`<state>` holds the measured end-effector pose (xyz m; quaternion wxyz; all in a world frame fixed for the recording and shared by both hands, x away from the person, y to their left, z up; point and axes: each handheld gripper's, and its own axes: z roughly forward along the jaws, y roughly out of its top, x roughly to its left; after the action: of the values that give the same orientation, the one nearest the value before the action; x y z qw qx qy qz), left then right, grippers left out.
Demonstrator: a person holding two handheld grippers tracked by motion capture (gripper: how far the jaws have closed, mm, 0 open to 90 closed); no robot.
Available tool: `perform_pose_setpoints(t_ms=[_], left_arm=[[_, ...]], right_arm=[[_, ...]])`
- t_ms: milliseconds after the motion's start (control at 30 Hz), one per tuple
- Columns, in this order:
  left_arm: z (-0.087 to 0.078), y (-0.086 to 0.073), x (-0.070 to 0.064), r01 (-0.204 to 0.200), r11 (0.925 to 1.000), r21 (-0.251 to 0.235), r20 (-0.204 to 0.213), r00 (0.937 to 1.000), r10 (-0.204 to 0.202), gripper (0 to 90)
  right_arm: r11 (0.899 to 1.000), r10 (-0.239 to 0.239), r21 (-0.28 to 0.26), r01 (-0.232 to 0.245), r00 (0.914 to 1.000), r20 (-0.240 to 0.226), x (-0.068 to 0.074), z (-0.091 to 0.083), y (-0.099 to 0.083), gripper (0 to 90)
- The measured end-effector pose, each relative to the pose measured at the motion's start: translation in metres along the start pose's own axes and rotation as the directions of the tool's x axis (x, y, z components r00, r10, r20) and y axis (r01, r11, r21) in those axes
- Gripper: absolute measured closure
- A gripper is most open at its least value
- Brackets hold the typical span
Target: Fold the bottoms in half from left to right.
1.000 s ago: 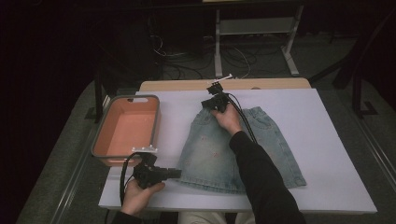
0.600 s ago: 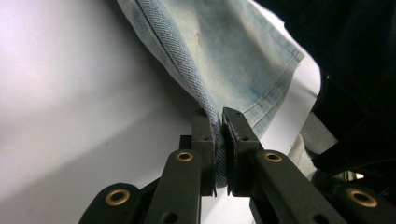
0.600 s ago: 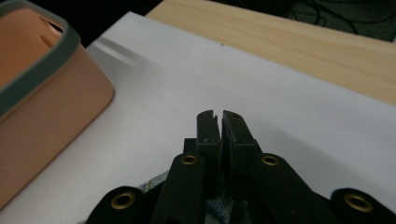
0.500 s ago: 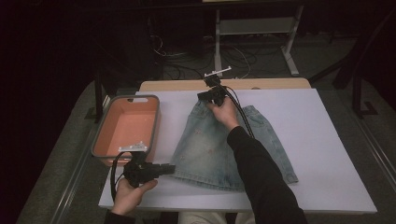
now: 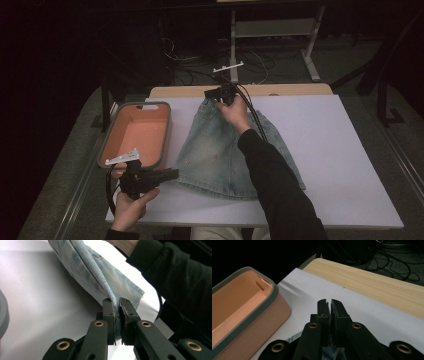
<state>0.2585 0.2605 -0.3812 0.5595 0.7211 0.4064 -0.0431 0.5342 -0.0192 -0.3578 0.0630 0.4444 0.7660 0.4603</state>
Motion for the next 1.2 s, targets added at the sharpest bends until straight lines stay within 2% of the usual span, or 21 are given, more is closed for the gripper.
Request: perform_pose_setpoints(t_ms=[133,300,567,767,900,1000,1200], left_arm=[[0.006,-0.003,-0.001,0.007,1.0000,-0.004,0.035,0.9994,-0.006,84.2],[0.018,-0.006,-0.006,-0.022,0.9997,0.012,0.066,0.9976,0.021,84.1],[0.038,-0.016,-0.011,-0.018,0.9992,0.035,0.113,0.9935,0.014,84.0],[0.047,-0.016,-0.020,-0.069,0.9971,0.032,0.118,0.9909,0.064,83.9],[0.053,-0.014,-0.023,-0.076,0.9965,0.037,0.133,0.9886,0.070,84.0],[0.060,-0.011,-0.029,-0.096,0.9942,0.049,0.138,0.9865,0.088,83.9],[0.080,-0.002,-0.043,-0.138,0.9873,0.079,0.183,0.9756,0.122,83.9]], right_arm=[[1.000,0.004,0.008,-0.004,1.0000,-0.001,-0.004,0.000,-0.003,86.0],[1.000,0.017,-0.002,-0.017,0.9998,-0.011,-0.008,0.000,-0.013,86.0],[1.000,0.017,0.004,-0.017,0.9996,-0.022,-0.012,-0.005,-0.016,86.0],[1.000,0.028,-0.010,-0.028,0.9992,-0.027,-0.016,-0.013,-0.019,86.0],[0.998,0.052,-0.021,-0.053,0.9980,-0.035,-0.024,-0.020,-0.024,86.0],[0.997,0.072,-0.029,-0.073,0.9965,-0.042,-0.031,-0.026,-0.027,86.0],[0.996,0.082,-0.036,-0.083,0.9959,-0.039,-0.042,-0.039,-0.030,86.0]])
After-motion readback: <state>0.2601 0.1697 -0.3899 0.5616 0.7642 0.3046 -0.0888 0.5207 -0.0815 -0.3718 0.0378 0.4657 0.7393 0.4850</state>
